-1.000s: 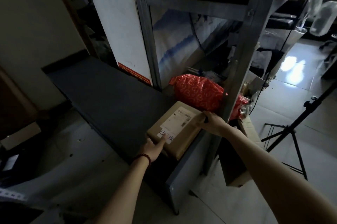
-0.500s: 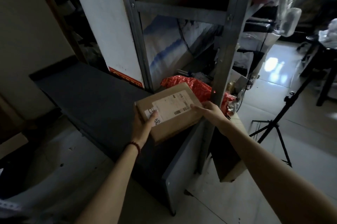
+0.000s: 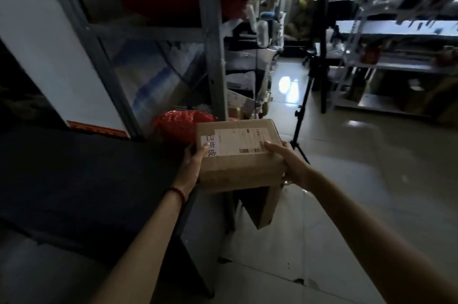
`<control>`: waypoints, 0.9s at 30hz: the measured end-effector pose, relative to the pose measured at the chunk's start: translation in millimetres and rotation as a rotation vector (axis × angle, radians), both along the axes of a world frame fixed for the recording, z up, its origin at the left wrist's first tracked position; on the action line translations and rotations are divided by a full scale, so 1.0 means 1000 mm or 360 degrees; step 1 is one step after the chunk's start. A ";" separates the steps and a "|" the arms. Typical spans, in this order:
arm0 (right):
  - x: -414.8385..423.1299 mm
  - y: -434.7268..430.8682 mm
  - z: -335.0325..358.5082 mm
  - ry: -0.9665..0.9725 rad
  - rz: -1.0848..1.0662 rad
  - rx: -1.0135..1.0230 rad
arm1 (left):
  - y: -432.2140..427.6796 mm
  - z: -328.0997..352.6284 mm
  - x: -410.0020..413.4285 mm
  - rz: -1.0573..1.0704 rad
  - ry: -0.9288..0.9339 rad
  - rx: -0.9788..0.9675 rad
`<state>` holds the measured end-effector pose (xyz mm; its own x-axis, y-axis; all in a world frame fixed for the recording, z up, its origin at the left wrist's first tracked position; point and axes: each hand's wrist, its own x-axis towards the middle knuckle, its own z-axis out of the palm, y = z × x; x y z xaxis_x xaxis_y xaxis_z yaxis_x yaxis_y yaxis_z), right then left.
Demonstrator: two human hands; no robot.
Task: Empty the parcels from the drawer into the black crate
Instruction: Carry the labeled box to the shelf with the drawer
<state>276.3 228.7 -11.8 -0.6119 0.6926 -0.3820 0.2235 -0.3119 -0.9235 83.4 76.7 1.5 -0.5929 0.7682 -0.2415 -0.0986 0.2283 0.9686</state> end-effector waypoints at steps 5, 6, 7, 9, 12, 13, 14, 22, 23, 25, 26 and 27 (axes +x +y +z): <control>0.088 -0.015 0.007 -0.0080 -0.0227 0.0165 | 0.029 -0.003 0.058 -0.0179 0.0203 -0.0111; 0.104 -0.017 0.009 -0.0091 -0.0261 0.0184 | 0.036 -0.002 0.070 -0.0200 0.0248 -0.0129; 0.117 -0.019 0.011 -0.0106 -0.0303 0.0203 | 0.041 -0.001 0.082 -0.0215 0.0298 -0.0130; 0.140 -0.022 0.017 -0.0125 -0.0429 0.0262 | 0.051 0.003 0.105 -0.0274 0.0388 -0.0085; 0.170 -0.027 0.018 -0.0178 -0.0593 0.0339 | 0.056 0.001 0.134 -0.0418 0.0444 0.0052; 0.179 -0.029 0.016 -0.0221 -0.0613 0.0358 | 0.055 -0.001 0.141 -0.0482 0.0448 0.0106; 0.187 -0.030 0.014 -0.0258 -0.0626 0.0370 | 0.056 -0.005 0.146 -0.0558 0.0458 0.0145; 0.224 -0.027 0.015 -0.0441 -0.0821 0.0499 | 0.092 -0.005 0.166 -0.0837 0.0911 0.0150; 0.230 -0.025 0.018 -0.0454 -0.0832 0.0511 | 0.099 -0.004 0.170 -0.0847 0.0986 0.0136; 0.243 -0.019 0.019 -0.0496 -0.0847 0.0538 | 0.114 -0.004 0.182 -0.0884 0.1009 0.0077; 0.248 -0.016 0.017 -0.0519 -0.0860 0.0556 | 0.120 -0.005 0.189 -0.0892 0.0981 0.0059; 0.256 -0.010 0.014 -0.0539 -0.0885 0.0557 | 0.127 -0.007 0.198 -0.0900 0.0939 0.0058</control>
<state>532.2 218.3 2.7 -0.0230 0.9820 -0.1874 0.4085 -0.1619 -0.8983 281.2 203.8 -5.2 -0.1351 0.9906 0.0202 0.5505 0.0581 0.8328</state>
